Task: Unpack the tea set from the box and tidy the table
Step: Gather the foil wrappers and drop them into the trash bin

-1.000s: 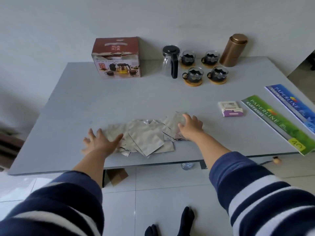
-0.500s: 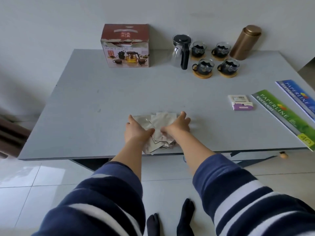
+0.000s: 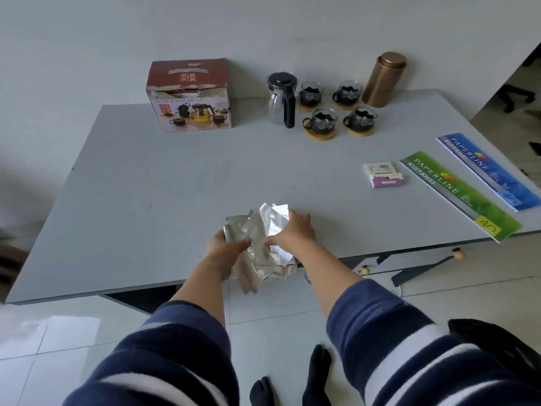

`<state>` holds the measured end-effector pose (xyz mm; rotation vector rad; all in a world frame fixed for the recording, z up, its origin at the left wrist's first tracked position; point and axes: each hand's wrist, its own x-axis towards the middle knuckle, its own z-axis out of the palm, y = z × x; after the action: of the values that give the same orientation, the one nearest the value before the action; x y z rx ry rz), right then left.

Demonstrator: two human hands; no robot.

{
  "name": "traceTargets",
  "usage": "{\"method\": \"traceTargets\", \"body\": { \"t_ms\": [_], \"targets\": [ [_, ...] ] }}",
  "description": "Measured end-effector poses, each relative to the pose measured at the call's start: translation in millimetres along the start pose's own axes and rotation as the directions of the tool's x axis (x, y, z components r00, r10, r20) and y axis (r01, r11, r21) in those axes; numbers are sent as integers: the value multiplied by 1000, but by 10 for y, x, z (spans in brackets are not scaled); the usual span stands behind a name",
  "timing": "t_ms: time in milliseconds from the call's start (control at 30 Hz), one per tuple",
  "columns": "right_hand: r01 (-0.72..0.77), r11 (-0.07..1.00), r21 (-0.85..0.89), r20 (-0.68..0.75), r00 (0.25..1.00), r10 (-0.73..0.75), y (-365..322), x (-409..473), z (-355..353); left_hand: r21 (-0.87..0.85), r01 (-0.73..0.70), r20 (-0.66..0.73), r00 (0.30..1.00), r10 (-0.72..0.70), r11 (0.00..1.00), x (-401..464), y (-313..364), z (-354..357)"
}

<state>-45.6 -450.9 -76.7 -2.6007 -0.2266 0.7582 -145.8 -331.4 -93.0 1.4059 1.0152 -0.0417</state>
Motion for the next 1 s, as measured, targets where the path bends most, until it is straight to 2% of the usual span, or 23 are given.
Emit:
{"method": "traceTargets", "body": {
  "t_ms": [100,200,300,433,567,733,933,1000],
  "targets": [
    [-45,962,268,25,999,40,156,-51,-150,14,-3,29,1000,3,1000,-10,-8,181],
    [-170,861,479,44,985,169,473,-76,-346,61,-19,76,997,14,998,-29,28,434],
    [-288,759,585,138,957,257,866,-145,-574,122,-64,148,988,46,990,-93,90,807],
    [-354,652,671,191,932,310,1464,-264,-908,175,-91,248,968,46,980,-275,175,1431],
    [-293,481,827,134,932,338,2192,-471,-1271,211,-152,365,929,66,966,-532,302,2206],
    [-186,357,915,3,889,457,3316,-809,-1810,245,-244,534,842,79,938,-916,251,3441],
    [-97,308,946,-111,798,592,4759,-1192,-2226,298,-258,683,730,-16,919,-1385,-147,4947],
    [-82,331,940,-153,766,625,5187,-1252,-2283,342,-272,686,726,-42,899,-1549,-259,5351]
  ]
}}
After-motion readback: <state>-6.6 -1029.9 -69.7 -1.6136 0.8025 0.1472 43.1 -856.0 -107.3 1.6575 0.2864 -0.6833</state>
